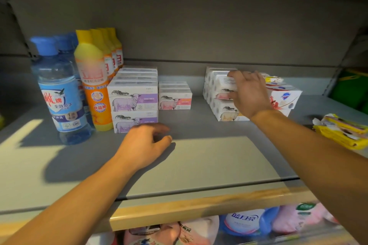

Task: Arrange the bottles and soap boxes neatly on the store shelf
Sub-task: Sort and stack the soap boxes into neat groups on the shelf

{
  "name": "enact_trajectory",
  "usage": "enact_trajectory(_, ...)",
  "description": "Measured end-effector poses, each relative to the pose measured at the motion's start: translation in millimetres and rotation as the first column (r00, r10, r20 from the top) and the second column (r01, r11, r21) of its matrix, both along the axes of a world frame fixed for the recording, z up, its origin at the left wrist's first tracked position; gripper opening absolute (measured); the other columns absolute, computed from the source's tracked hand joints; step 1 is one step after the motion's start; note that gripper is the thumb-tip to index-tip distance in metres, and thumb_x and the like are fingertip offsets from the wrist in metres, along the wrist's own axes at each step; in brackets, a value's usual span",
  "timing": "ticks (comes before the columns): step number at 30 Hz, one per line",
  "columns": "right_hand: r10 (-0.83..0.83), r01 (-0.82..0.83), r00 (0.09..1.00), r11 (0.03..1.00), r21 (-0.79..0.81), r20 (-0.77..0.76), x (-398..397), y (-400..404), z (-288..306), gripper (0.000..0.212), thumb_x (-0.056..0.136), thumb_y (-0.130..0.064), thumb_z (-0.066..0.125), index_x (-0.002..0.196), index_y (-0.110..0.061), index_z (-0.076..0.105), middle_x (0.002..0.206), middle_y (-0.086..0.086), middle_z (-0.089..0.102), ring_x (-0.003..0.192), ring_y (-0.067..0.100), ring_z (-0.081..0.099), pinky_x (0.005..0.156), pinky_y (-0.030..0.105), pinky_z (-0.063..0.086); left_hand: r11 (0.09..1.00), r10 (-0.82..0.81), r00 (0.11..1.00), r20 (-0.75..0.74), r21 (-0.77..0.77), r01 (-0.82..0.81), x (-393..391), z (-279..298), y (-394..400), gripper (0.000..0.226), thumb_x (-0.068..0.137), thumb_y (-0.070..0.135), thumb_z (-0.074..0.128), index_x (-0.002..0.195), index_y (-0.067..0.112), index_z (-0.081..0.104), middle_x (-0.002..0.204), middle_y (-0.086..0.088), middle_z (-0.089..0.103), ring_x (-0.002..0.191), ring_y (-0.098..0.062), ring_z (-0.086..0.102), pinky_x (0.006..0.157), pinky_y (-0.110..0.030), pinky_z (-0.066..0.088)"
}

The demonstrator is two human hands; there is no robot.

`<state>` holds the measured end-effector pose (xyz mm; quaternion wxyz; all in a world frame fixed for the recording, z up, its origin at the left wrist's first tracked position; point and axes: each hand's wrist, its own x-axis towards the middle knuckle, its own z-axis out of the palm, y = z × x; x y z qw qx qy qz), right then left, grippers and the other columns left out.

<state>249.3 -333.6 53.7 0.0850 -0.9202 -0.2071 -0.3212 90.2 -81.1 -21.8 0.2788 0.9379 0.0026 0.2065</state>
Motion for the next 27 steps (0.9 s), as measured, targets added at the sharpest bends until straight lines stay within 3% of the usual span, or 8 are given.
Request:
enact_trajectory(3, 0.116, -0.116, 0.993, 0.983, 0.140, 0.011, -26.3, 17.0, 4.5, 0.052, 0.086, -0.036, 0.071, 0.134, -0.024, 0.055, 0.130, 0.004, 0.060, 0.121, 0.029, 0.049, 0.108, 0.036, 0.025, 0.999, -0.022, 1.000, 0.014, -0.041, 0.022, -1.0, 1.0, 0.0, 0.023, 0.089, 0.037, 0.061, 0.109, 0.028, 0.070, 0.094, 0.007, 0.072, 0.084, -0.011, 0.064, 0.074, -0.021, 0.048)
enact_trajectory(8, 0.456, -0.329, 0.830, 0.865, 0.379, -0.320, -82.8, 51.9, -8.5, 0.057, 0.081, -0.020, 0.077, 0.134, -0.025, 0.059, 0.135, -0.004, 0.060, 0.120, 0.008, 0.052, 0.097, 0.004, 0.029, 0.952, -0.091, 0.990, 0.108, -0.281, 0.118, -5.7, 10.4, 0.8, 0.042, 0.087, 0.049, 0.057, 0.123, 0.029, 0.066, 0.109, 0.018, 0.069, 0.098, 0.004, 0.062, 0.078, -0.007, 0.044)
enact_trajectory(13, 0.567, -0.366, 0.708, 0.804, 0.469, -0.420, -110.6, 73.3, -32.8, 0.054, 0.078, -0.016, 0.078, 0.129, -0.027, 0.063, 0.126, -0.008, 0.065, 0.112, 0.006, 0.060, 0.098, 0.025, 0.048, 0.781, -0.290, 0.945, 0.150, -0.534, 0.324, -8.4, 14.9, 1.3, 0.020, 0.092, 0.017, 0.065, 0.108, 0.029, 0.065, 0.101, 0.012, 0.074, 0.096, -0.002, 0.069, 0.078, -0.016, 0.053)
enact_trajectory(17, 0.620, -0.307, 0.733, 0.667, 0.679, -0.278, -114.7, 68.0, -46.6, 0.053, 0.075, -0.021, 0.078, 0.123, -0.034, 0.061, 0.122, -0.012, 0.059, 0.106, -0.004, 0.057, 0.085, 0.020, 0.052, 0.777, -0.187, 0.977, 0.105, -0.592, 0.213, -7.8, 12.1, 7.6, 0.011, 0.093, 0.030, 0.064, 0.098, 0.023, 0.072, 0.091, 0.008, 0.077, 0.086, -0.005, 0.071, 0.069, -0.018, 0.054)
enact_trajectory(18, 0.675, -0.286, 0.681, 0.602, 0.746, -0.284, -116.0, 65.2, -50.6, 0.057, 0.073, -0.022, 0.077, 0.124, -0.037, 0.057, 0.123, -0.012, 0.059, 0.106, -0.004, 0.059, 0.083, 0.018, 0.052, 0.743, -0.140, 0.987, 0.076, -0.651, 0.155, -6.1, 11.6, 9.0, 0.015, 0.093, 0.032, 0.064, 0.093, 0.019, 0.073, 0.088, 0.004, 0.077, 0.084, -0.010, 0.072, 0.068, -0.022, 0.054)
enact_trajectory(20, 0.787, -0.223, 0.546, 0.469, 0.855, -0.289, -117.1, 60.0, -59.0, 0.068, 0.070, -0.016, 0.074, 0.128, -0.041, 0.051, 0.119, -0.013, 0.065, 0.107, 0.004, 0.063, 0.082, 0.022, 0.054, 0.544, -0.090, 0.996, 0.019, -0.836, 0.065, -5.1, 14.5, 8.6, 0.018, 0.092, 0.030, 0.066, 0.089, 0.013, 0.073, 0.088, -0.006, 0.077, 0.086, -0.022, 0.074, 0.070, -0.036, 0.058)
enact_trajectory(22, 0.825, -0.181, 0.475, 0.432, 0.884, -0.306, -114.6, 57.8, -64.9, 0.073, 0.071, -0.010, 0.073, 0.134, -0.038, 0.047, 0.116, -0.015, 0.068, 0.107, 0.012, 0.066, 0.082, 0.027, 0.056, 0.378, -0.097, 0.995, 0.009, -0.925, 0.045, -5.0, 15.9, 9.2, 0.014, 0.093, 0.028, 0.065, 0.091, 0.016, 0.073, 0.093, -0.009, 0.077, 0.087, -0.027, 0.074, 0.063, -0.039, 0.059)
enact_trajectory(27, 0.753, -0.093, 0.557, 0.475, 0.875, -0.349, -109.1, 60.4, -68.9, 0.053, 0.080, -0.030, 0.073, 0.130, -0.031, 0.054, 0.108, -0.005, 0.070, 0.091, 0.009, 0.069, 0.070, 0.018, 0.053, 0.261, -0.164, 0.985, -0.050, -0.965, -0.005, -5.9, 15.6, 12.4, 0.030, 0.095, 0.041, 0.059, 0.104, 0.014, 0.067, 0.093, -0.018, 0.075, 0.072, -0.026, 0.073, 0.052, -0.029, 0.055)
